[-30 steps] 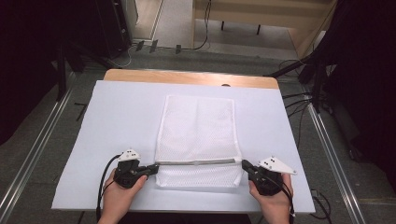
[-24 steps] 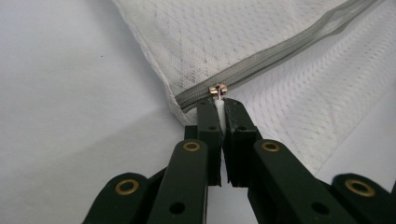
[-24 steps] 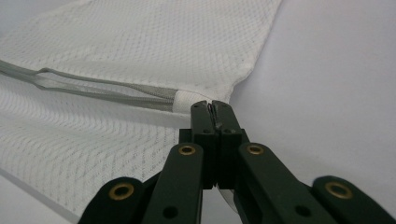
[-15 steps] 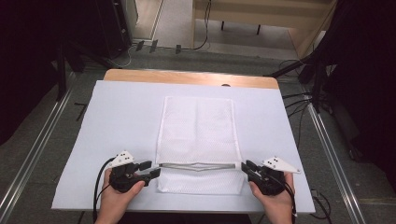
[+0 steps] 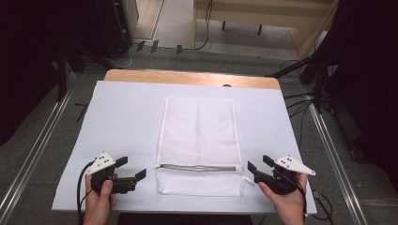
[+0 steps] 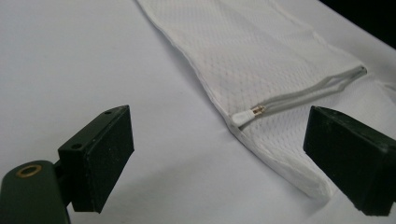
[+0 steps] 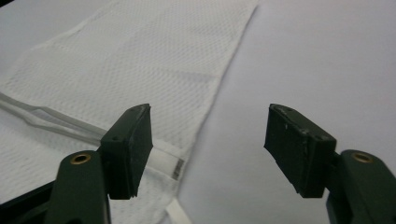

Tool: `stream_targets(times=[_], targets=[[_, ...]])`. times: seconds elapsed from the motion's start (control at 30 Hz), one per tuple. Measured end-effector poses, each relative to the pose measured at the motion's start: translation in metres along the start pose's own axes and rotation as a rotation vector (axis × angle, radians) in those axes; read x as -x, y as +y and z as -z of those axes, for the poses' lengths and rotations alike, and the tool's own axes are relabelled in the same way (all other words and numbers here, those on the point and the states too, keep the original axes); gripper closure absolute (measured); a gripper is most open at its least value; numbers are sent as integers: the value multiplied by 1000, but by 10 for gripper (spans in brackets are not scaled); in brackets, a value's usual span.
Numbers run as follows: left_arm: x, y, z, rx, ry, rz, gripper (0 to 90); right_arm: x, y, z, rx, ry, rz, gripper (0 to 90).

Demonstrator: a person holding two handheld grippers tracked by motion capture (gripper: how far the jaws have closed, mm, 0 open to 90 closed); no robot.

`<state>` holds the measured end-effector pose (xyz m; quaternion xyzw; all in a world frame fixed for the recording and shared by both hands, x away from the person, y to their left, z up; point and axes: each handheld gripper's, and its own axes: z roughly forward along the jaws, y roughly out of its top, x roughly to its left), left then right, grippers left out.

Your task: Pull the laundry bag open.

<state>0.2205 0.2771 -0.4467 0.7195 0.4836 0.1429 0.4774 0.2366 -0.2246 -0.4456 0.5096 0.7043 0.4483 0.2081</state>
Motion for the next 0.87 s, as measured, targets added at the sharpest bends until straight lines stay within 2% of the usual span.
stream_targets(times=[0.07,0.17,0.23,0.33,0.4,0.5,0.57,0.7,0.8,0.87], targets=[[-5,1,3,17,4,17,86,6,-1,3,14,-7,9,312],[-9,1,7,40,10,1,67,20,-2,8,30,-11,-19,278],[-13,1,9,53,8,-23,25,28,-5,12,32,-37,-29,259],[-17,1,12,64,34,-44,16,39,-8,18,33,-61,-33,236],[-22,1,14,66,53,-54,2,47,-11,23,33,-50,-32,187],[-30,1,19,89,62,-31,0,59,-15,30,40,-57,-41,173],[-36,1,23,108,66,-9,0,64,-17,34,42,-82,-49,169],[-46,0,27,110,83,18,0,75,-22,40,50,-105,-74,168],[-47,1,26,110,91,20,0,78,-23,42,52,-115,-87,169],[-45,1,24,96,98,4,0,80,-23,41,53,-122,-86,168]])
